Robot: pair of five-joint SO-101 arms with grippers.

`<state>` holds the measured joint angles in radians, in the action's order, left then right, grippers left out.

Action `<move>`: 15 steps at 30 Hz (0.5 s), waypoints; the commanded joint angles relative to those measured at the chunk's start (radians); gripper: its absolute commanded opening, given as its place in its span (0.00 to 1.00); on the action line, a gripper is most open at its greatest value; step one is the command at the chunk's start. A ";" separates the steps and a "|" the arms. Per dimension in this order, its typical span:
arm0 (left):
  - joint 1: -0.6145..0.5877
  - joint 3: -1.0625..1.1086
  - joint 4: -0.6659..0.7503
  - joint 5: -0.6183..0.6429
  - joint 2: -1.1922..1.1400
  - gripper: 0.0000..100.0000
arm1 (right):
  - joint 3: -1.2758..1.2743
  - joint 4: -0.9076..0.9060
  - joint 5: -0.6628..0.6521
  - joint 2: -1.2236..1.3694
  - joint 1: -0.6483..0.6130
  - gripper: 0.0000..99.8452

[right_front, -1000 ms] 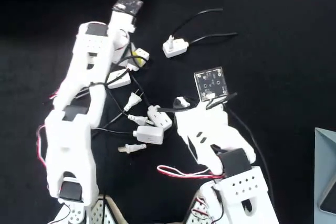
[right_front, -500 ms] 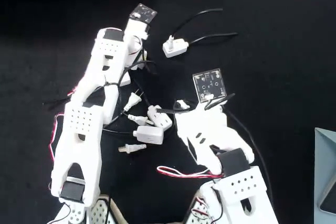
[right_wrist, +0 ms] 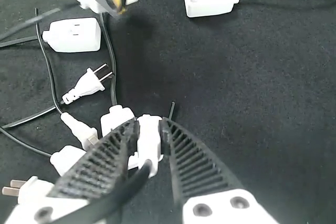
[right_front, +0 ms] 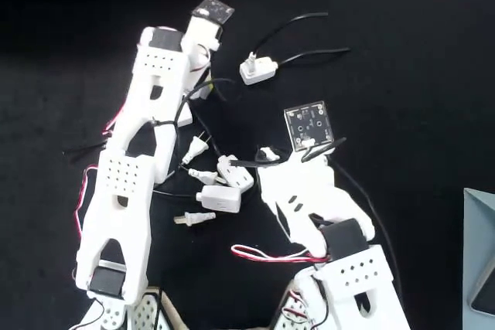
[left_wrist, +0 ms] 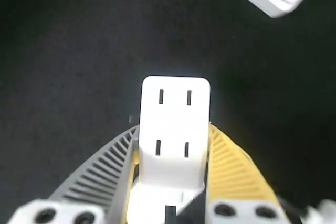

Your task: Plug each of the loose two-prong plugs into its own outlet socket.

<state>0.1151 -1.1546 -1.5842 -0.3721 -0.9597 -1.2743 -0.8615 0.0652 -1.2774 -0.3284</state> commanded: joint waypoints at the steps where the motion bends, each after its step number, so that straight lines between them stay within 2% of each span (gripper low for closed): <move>1: 0.001 -0.180 -0.166 -0.009 0.086 0.03 | 0.005 0.012 0.009 -0.012 0.014 0.01; 7: -0.074 -0.107 -0.180 -0.006 0.158 0.03 | 0.005 0.012 0.009 -0.012 0.014 0.01; 12: -0.150 0.171 -0.180 -0.009 0.371 0.03 | 0.005 0.012 0.009 -0.012 0.014 0.01; 15: -0.174 0.360 -0.178 -0.060 0.549 0.03 | 0.005 0.012 0.009 -0.012 0.014 0.01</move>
<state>-0.0292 -0.9398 -1.7530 -0.3890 -0.6299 -1.2743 -0.8615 0.0652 -1.2774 -0.3284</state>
